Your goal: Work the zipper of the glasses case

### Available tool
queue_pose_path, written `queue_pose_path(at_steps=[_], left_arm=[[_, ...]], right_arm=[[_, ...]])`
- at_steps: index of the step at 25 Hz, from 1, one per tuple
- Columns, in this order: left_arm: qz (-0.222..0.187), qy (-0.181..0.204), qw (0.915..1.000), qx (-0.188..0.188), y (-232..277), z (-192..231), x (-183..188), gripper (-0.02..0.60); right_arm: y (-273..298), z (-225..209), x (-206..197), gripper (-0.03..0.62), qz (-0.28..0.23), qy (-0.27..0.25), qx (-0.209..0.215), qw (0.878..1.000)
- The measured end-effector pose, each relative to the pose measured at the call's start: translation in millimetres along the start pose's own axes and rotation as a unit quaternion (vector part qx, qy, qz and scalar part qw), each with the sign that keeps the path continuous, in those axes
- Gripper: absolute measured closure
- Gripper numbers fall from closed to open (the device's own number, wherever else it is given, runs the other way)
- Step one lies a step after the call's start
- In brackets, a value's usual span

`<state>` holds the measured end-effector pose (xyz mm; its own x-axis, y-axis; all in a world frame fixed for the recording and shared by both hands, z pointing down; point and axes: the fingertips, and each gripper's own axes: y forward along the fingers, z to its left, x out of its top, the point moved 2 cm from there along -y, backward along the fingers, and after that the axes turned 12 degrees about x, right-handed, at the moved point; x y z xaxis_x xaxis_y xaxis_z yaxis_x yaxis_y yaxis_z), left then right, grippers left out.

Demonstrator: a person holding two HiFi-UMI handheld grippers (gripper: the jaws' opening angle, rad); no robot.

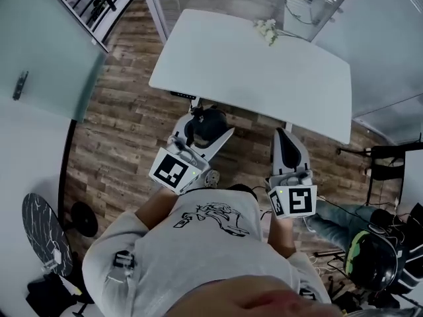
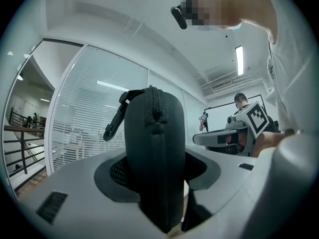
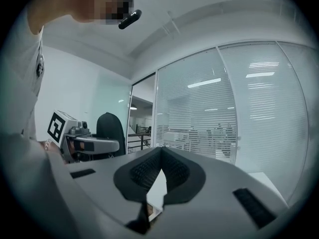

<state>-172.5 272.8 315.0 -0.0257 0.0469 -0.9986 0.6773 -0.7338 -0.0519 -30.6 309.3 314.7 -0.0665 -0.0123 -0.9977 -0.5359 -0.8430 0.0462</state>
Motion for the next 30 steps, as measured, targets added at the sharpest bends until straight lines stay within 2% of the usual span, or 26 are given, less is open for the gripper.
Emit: queue_pose_path(at_steps=[7, 14, 19, 30], left_arm=[[0.008, -0.008, 0.9999, -0.008, 35.1, 18.4, -3.3, 0.354], [0.021, -0.007, 0.9998, 0.002, 80.3, 39.9, -18.6, 0.354], [0.019, -0.002, 0.9998, -0.003, 139.7, 45.5, -16.8, 0.354], [0.023, 0.003, 0.9997, -0.002, 283.3, 53.9, -8.7, 0.354]], right_arm=[[34.0, -37.0, -12.5, 0.589, 0.017, 0.011, -0.011, 1.0], [65.8, -79.3, -19.3, 0.589, 0.014, 0.014, -0.005, 1.0], [88.2, -135.3, -27.8, 0.589, 0.018, 0.022, -0.007, 1.0], [125.9, -272.3, -16.5, 0.589, 0.009, 0.025, -0.012, 1.0]])
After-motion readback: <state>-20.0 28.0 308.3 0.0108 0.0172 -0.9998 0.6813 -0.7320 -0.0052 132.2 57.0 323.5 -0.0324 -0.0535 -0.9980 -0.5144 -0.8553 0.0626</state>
